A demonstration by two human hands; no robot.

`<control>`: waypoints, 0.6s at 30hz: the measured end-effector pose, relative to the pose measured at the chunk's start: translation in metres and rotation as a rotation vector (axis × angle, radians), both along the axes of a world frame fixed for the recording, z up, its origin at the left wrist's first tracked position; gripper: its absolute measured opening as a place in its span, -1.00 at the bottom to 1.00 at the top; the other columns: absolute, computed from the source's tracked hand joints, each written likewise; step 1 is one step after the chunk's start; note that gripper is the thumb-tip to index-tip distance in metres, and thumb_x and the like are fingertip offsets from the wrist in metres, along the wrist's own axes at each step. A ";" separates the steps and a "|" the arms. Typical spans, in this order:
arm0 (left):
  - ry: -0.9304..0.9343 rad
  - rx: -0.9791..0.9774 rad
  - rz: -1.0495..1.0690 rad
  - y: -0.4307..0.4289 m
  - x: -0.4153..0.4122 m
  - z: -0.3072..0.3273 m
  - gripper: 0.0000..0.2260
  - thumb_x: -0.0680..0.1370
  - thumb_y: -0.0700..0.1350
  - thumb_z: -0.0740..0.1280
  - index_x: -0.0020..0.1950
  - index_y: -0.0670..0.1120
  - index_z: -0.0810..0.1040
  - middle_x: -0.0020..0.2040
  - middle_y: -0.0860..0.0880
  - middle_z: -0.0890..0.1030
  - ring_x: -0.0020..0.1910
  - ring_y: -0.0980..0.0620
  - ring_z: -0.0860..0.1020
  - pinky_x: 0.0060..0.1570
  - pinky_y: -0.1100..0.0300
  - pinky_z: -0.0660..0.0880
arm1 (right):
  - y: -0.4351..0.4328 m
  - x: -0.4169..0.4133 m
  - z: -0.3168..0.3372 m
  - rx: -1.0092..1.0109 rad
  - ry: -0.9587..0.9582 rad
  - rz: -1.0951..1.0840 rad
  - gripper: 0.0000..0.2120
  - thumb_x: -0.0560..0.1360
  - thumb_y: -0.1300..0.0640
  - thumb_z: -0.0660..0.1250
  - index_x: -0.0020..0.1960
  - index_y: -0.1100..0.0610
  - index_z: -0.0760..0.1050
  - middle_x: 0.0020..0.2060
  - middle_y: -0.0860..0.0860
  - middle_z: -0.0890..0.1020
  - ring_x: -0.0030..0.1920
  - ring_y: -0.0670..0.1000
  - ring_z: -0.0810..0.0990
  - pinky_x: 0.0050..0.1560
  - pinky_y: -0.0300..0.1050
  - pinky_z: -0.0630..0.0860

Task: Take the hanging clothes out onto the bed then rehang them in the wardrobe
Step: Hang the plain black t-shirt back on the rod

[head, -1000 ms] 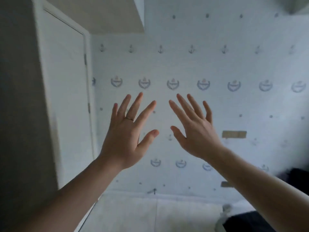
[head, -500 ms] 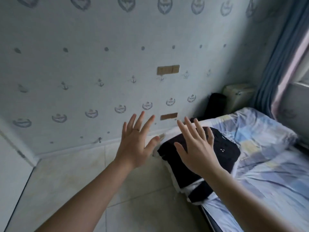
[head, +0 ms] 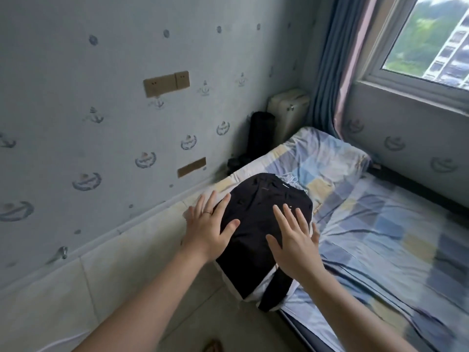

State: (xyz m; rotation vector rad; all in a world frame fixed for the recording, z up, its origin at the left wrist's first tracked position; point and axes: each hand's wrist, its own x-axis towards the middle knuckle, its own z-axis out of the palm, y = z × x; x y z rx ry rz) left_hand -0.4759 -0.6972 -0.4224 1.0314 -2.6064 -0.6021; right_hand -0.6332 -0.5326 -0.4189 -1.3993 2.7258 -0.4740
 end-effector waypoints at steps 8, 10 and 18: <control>-0.102 0.102 -0.188 -0.100 -0.080 -0.023 -0.41 0.60 0.30 0.07 0.60 0.20 0.02 0.64 0.04 -0.03 0.57 0.09 -0.21 0.54 -0.11 -0.14 | -0.062 -0.044 -0.022 0.078 -0.125 -0.274 -0.33 0.57 -0.21 0.13 0.56 -0.23 -0.12 0.58 -0.15 -0.02 0.57 -0.01 -0.16 0.51 0.15 -0.19; -0.142 0.115 -0.221 -0.116 -0.102 -0.027 -0.41 0.62 0.28 0.08 0.61 0.19 0.02 0.64 0.03 -0.03 0.58 0.06 -0.20 0.54 -0.10 -0.13 | -0.072 -0.059 -0.026 0.095 -0.144 -0.326 -0.33 0.57 -0.21 0.13 0.56 -0.23 -0.13 0.58 -0.14 -0.02 0.57 -0.01 -0.16 0.51 0.16 -0.17; -0.171 0.099 -0.319 -0.179 -0.211 -0.044 -0.41 0.61 0.27 0.10 0.61 0.18 0.04 0.64 0.01 0.01 0.59 0.02 -0.18 0.54 -0.05 -0.13 | -0.118 -0.143 -0.043 0.123 -0.195 -0.448 -0.34 0.57 -0.20 0.11 0.56 -0.22 -0.13 0.58 -0.15 -0.04 0.57 0.01 -0.14 0.50 0.21 -0.15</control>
